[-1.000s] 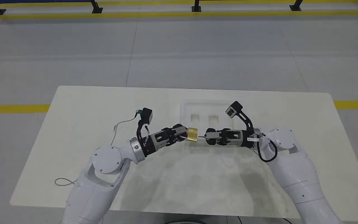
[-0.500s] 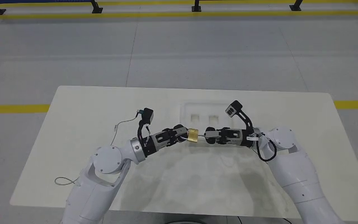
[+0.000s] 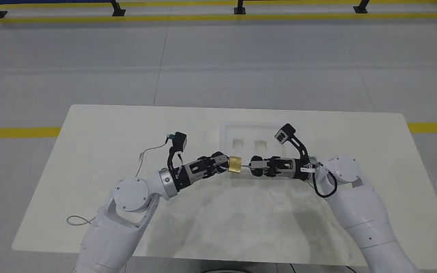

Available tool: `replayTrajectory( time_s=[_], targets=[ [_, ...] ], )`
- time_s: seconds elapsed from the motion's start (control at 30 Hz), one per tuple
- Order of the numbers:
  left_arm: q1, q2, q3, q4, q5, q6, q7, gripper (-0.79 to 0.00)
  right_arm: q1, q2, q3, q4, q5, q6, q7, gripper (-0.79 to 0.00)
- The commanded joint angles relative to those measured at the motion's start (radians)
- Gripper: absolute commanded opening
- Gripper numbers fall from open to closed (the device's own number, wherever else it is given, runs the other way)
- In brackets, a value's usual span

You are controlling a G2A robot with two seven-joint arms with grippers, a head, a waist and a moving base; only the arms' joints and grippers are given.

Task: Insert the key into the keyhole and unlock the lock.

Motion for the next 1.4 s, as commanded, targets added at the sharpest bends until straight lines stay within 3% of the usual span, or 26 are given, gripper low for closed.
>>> replayTrajectory(
  time_s=[0.0, 1.37],
  targets=[
    [0.000, 0.001, 0.000, 0.000, -0.001, 0.001, 0.000, -0.785, -0.001, 0.001, 0.002, 0.000, 0.001, -0.001, -0.001, -0.785],
    [-0.002, 0.015, 0.009, -0.012, -0.005, 0.007, 0.009, -0.785, 0.005, 0.012, -0.028, -0.003, 0.024, -0.012, -0.023, -0.785]
  ],
)
